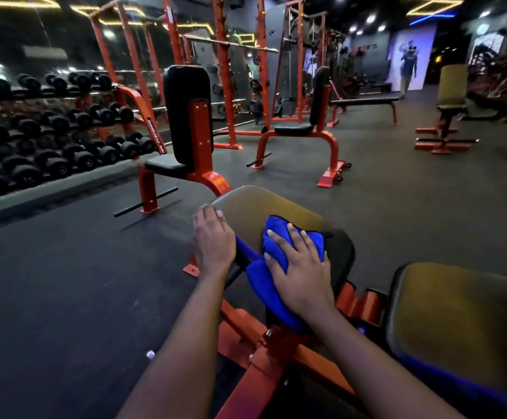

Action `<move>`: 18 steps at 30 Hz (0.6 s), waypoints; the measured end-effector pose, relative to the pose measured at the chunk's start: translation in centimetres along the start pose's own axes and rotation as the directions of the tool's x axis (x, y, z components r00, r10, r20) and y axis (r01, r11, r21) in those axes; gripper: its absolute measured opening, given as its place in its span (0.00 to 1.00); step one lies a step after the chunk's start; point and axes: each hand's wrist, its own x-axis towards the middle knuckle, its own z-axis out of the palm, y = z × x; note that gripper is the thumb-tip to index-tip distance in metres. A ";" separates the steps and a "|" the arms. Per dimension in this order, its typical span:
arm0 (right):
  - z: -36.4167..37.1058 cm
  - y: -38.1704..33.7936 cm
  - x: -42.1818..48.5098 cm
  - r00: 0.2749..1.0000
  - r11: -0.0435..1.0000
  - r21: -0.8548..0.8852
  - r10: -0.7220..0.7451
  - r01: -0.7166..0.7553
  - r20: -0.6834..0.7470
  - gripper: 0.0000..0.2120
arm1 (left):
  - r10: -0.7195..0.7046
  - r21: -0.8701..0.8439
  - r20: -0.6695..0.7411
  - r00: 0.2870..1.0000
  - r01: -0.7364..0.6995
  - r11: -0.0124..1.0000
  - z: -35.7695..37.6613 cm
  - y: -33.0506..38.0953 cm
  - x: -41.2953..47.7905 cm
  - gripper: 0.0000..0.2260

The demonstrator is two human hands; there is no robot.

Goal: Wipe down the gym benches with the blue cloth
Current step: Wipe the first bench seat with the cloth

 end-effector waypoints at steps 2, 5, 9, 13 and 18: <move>0.2 -0.1 -1.1 0.999 1.000 -0.014 0.019 -0.020 -0.038 0.31 | -0.008 0.015 0.010 1.000 0.008 1.000 -0.1 0.2 -0.2 0.11; -0.1 0.7 -1.1 1.000 0.999 -0.029 -0.015 0.015 0.006 0.28 | -0.035 0.027 0.027 0.999 0.034 0.999 -0.4 0.3 -0.3 0.12; -0.8 1.1 2.5 0.991 0.995 0.052 0.074 -0.080 0.108 0.22 | -0.057 0.023 0.057 0.997 0.056 0.998 -0.8 0.5 -0.5 0.15; 0.0 0.5 0.1 0.994 0.994 0.028 0.106 -0.106 -0.008 0.23 | -0.108 0.003 0.051 0.993 0.108 0.994 -0.5 0.7 -0.4 0.16; -0.8 2.3 1.6 0.997 0.998 0.041 0.045 -0.048 0.067 0.22 | -0.169 0.000 0.040 0.985 0.169 0.986 0.3 1.4 -0.4 0.17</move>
